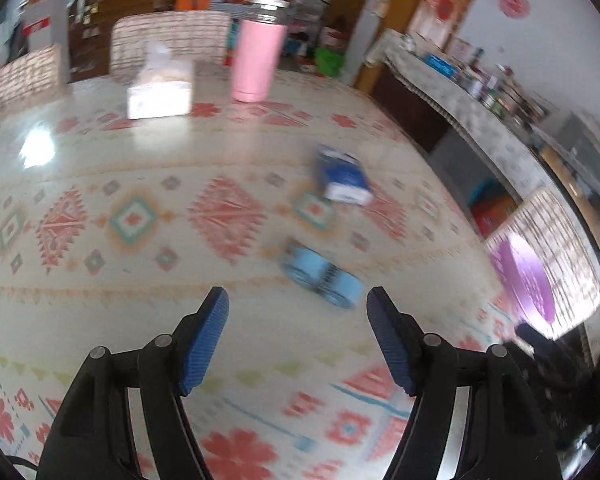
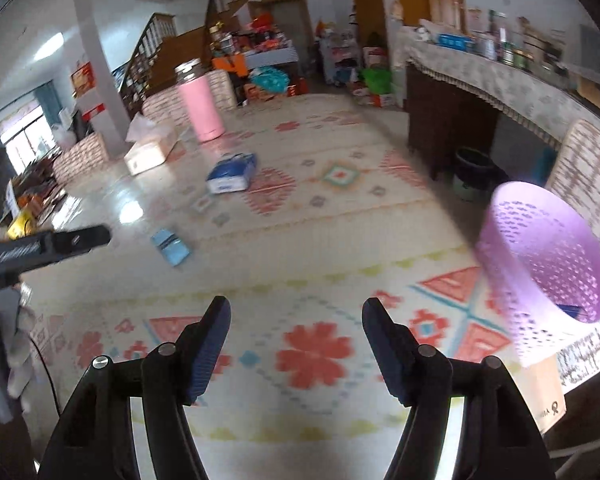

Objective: Collect trash
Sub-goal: 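Move both tools back over the table, then grasp the blue Vinda tissue pack with the right tool, then grasp the light blue strap with the left tool while the right tool holds the tissue pack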

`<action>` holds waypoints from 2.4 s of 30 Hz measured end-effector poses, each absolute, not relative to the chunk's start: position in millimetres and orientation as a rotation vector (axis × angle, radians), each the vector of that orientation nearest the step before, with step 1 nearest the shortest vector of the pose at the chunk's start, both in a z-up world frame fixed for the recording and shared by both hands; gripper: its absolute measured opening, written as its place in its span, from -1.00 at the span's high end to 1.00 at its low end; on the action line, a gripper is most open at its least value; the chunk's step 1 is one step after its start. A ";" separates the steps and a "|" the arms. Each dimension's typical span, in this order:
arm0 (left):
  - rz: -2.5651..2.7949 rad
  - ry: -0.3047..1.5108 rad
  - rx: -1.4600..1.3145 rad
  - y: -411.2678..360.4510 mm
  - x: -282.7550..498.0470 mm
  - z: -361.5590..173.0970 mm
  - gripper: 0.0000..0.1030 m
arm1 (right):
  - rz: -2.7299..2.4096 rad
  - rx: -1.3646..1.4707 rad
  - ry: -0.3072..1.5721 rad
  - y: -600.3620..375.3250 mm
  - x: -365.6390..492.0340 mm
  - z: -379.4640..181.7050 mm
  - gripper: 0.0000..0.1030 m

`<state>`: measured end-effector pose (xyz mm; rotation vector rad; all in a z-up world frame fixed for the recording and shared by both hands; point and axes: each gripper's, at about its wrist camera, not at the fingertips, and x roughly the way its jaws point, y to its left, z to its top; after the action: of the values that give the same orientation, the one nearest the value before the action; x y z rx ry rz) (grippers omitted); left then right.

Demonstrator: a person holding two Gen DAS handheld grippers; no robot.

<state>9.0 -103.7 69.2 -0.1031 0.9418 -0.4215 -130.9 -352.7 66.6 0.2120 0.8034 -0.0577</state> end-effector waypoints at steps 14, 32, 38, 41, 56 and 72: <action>-0.314 0.986 -0.336 -19.3 52.3 42.4 -0.37 | 0.042 0.212 0.865 -278.8 -37.3 52.4 -0.54; -0.317 1.038 -0.337 -22.9 55.4 30.7 -0.38 | -0.111 0.050 0.925 -279.4 119.8 35.1 -0.73; -0.334 1.046 -0.325 -27.8 53.2 30.4 -0.39 | -0.180 0.057 0.976 -288.6 149.5 18.4 -0.73; -0.335 1.047 -0.326 -28.1 52.4 30.3 -0.39 | -0.164 0.090 0.990 -293.4 152.3 16.7 -0.31; -0.342 1.063 -0.365 -22.2 52.2 29.0 -0.39 | 0.085 -0.060 1.040 -218.3 17.2 27.2 -0.09; -0.468 1.086 -0.079 -96.2 19.3 22.1 -0.39 | 0.015 0.214 0.913 -284.0 -76.8 47.0 -0.12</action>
<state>19.3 -96.2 22.1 -0.0786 1.0862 -0.4679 -76.8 -284.0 47.0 0.2142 0.9127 0.0150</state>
